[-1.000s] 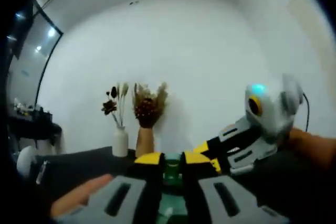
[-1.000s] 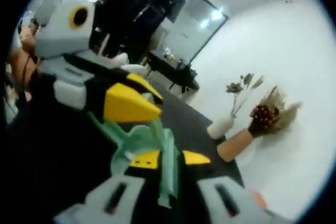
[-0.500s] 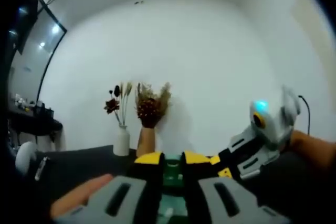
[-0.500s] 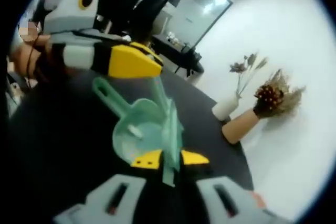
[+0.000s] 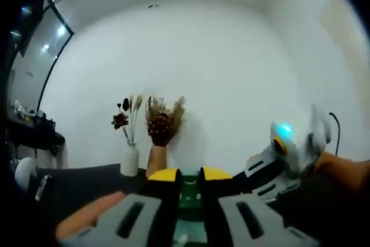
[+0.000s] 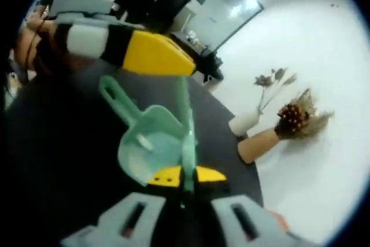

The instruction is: Pick up the broom and sweep the trash on the tabletop into the dustpan.

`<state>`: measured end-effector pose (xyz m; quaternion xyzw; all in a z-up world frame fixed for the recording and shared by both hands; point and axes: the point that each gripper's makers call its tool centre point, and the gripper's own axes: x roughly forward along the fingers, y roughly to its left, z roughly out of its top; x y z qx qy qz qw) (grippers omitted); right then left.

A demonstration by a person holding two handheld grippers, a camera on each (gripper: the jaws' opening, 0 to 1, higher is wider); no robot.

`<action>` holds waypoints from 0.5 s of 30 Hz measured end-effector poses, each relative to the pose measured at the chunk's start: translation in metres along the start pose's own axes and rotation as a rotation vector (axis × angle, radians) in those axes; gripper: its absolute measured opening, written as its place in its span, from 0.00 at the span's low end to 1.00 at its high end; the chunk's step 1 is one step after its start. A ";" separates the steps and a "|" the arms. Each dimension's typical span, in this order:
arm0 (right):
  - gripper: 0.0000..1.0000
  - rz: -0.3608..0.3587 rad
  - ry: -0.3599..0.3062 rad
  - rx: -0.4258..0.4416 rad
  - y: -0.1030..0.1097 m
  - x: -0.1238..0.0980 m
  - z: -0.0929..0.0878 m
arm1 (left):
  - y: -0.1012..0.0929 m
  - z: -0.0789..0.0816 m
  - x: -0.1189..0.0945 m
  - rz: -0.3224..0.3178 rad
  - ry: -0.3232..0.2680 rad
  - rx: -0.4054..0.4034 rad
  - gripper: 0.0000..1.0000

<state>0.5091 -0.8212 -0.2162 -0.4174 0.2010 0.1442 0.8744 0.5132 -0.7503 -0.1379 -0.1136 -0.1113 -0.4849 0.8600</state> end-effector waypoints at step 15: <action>0.07 -0.022 0.004 -0.015 -0.008 0.002 -0.003 | -0.002 0.004 0.010 -0.040 0.014 0.031 0.14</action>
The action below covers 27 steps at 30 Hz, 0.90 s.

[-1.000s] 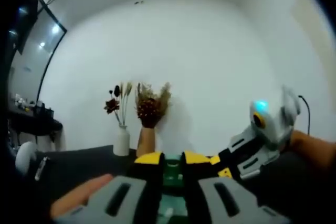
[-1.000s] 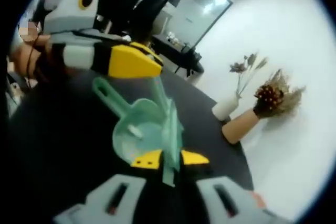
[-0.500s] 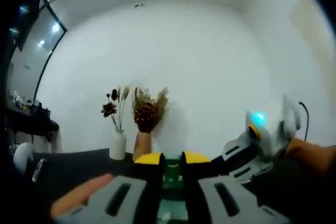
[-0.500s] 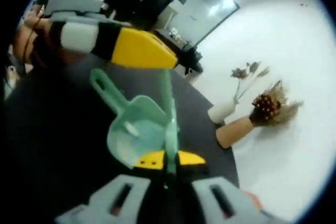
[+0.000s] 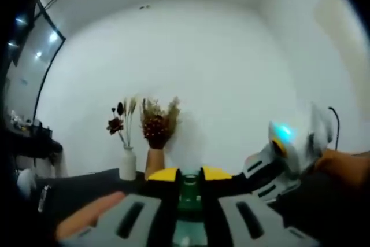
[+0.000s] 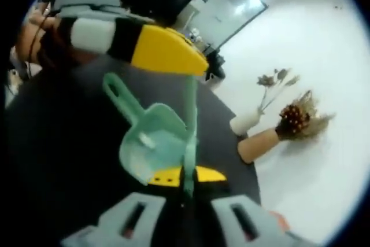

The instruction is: Pick up the broom and sweep the trash on the tabletop into the dustpan.

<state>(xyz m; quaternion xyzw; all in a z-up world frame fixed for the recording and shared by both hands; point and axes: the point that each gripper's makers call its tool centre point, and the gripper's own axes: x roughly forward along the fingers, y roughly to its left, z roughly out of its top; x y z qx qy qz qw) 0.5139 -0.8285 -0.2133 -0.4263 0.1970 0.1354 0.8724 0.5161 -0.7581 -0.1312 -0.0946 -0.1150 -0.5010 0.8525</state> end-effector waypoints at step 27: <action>0.14 0.199 -0.038 0.185 0.019 -0.017 -0.002 | -0.004 -0.018 -0.013 -0.009 0.046 0.020 0.14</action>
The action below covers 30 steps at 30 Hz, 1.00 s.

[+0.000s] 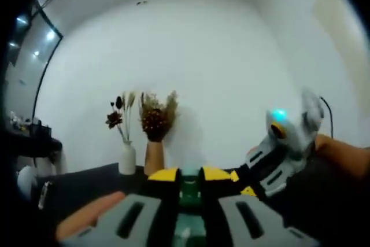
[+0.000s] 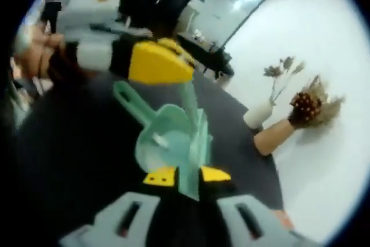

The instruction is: Pick up the broom and sweep the trash on the tabletop into the dustpan.

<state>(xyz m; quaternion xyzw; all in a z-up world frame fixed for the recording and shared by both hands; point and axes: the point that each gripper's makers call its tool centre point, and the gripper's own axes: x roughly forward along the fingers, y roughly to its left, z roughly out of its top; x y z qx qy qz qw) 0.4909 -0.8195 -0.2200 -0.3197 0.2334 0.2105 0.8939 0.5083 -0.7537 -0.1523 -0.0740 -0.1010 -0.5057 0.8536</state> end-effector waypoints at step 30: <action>0.08 -0.213 -0.033 0.134 -0.055 -0.026 -0.035 | 0.008 -0.008 -0.027 0.011 0.050 -0.004 0.14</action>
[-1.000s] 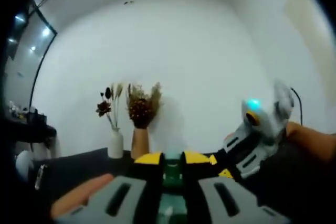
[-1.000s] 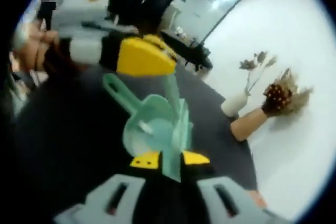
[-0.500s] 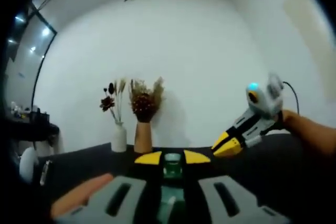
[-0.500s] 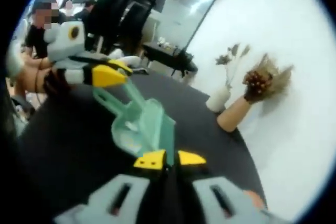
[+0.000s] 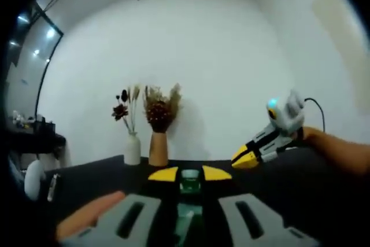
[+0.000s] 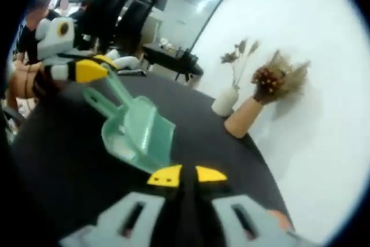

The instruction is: Pick up the broom and sweep the trash on the tabletop into the dustpan.

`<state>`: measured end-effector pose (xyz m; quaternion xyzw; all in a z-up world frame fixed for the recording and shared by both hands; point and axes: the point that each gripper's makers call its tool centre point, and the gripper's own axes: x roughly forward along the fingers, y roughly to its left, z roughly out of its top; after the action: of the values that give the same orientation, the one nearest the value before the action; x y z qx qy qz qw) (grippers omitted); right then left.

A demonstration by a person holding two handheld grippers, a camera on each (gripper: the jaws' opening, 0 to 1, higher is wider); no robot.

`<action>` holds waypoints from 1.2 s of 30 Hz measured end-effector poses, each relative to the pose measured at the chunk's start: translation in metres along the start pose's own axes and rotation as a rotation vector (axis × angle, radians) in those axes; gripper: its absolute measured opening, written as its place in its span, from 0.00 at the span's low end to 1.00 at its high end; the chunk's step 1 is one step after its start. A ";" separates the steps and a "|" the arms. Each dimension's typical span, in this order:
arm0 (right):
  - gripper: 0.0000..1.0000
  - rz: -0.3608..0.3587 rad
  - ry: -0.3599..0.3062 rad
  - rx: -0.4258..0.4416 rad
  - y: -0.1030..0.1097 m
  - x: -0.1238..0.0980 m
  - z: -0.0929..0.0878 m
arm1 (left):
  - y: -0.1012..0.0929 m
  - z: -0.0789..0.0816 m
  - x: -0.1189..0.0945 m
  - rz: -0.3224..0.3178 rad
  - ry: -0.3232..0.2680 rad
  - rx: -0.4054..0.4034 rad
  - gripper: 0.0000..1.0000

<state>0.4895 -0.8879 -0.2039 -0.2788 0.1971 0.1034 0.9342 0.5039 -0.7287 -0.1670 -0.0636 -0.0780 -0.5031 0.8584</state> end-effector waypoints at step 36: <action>0.08 0.000 0.006 0.000 0.000 -0.002 -0.003 | 0.007 -0.035 -0.030 -0.035 0.186 -0.007 0.14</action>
<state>0.4866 -0.8896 -0.2060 -0.2794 0.2000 0.1026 0.9335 0.4986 -0.7065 -0.2078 -0.0182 0.0026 -0.5222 0.8526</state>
